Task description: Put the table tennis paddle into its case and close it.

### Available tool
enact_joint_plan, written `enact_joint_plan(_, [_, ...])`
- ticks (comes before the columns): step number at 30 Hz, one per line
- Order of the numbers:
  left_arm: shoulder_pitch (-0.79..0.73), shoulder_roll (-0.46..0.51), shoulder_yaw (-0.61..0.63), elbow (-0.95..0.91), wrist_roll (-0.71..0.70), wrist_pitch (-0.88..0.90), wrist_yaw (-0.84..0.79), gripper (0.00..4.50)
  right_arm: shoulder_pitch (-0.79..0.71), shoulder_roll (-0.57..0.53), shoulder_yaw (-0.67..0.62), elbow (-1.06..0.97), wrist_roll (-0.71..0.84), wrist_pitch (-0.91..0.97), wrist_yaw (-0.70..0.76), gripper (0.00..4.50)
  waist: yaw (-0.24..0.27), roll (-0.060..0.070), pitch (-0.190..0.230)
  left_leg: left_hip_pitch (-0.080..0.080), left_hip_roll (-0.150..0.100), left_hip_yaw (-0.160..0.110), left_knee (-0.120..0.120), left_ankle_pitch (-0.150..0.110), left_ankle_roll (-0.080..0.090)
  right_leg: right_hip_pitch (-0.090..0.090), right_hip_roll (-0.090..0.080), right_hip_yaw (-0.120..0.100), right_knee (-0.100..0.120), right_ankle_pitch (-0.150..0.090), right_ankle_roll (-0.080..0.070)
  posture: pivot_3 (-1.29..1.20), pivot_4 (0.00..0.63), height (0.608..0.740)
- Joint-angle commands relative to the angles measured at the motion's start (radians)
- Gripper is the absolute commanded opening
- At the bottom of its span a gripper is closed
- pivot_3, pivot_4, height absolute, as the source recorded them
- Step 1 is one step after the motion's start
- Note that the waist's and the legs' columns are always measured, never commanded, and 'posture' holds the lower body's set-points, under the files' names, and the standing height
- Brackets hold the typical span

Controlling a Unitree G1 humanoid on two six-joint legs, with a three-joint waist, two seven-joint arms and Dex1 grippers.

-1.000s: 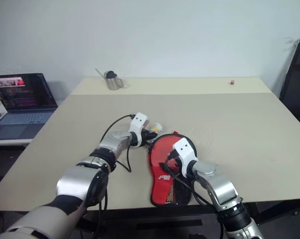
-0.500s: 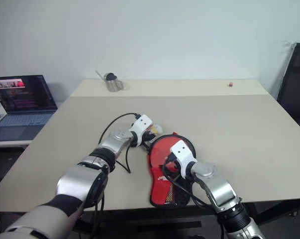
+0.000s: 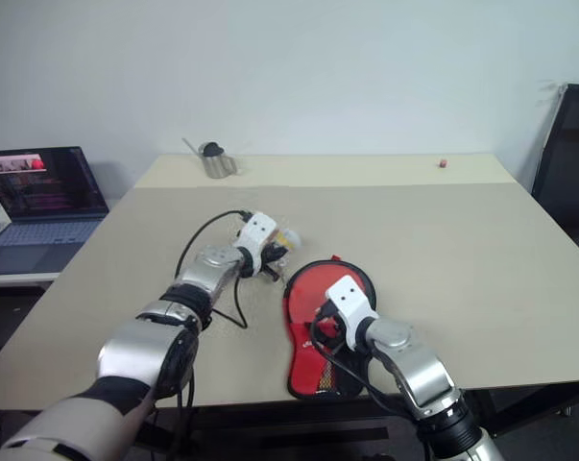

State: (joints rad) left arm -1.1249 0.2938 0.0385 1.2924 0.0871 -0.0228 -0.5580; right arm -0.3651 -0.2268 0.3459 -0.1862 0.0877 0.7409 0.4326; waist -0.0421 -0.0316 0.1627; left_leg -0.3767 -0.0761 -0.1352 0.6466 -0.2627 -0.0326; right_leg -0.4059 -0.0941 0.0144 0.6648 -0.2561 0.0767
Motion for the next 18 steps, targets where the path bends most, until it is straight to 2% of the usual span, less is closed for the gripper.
enact_joint_plan(1, [0.019,0.006,0.024,-0.058,-0.033,-0.004,0.008,0.13,0.034,-0.002,0.052,0.077,-0.021,0.032,0.009,4.5,-0.001,0.0,0.0,0.001,0.0,0.0,0.0,0.0,0.0,0.001,0.0,0.0,0.0,0.0,0.0,0.0,0.15,0.74])
enact_joint_plan(8, [0.006,-0.036,-0.068,-0.023,0.063,-0.048,0.042,0.13,0.037,-0.009,0.057,0.105,-0.035,0.012,0.019,4.5,0.0,-0.001,-0.003,0.002,0.0,0.0,0.0,0.0,0.0,0.002,0.001,0.0,0.0,0.0,-0.001,0.0,0.15,0.74])
enact_joint_plan(18, [-0.097,-0.111,-0.142,0.043,0.155,-0.094,0.124,0.13,0.074,-0.047,0.042,0.113,-0.045,0.014,0.011,4.5,0.004,-0.001,-0.01,0.003,0.0,0.0,0.0,0.0,0.0,0.003,0.001,0.0,0.0,0.0,0.0,0.0,0.15,0.74])
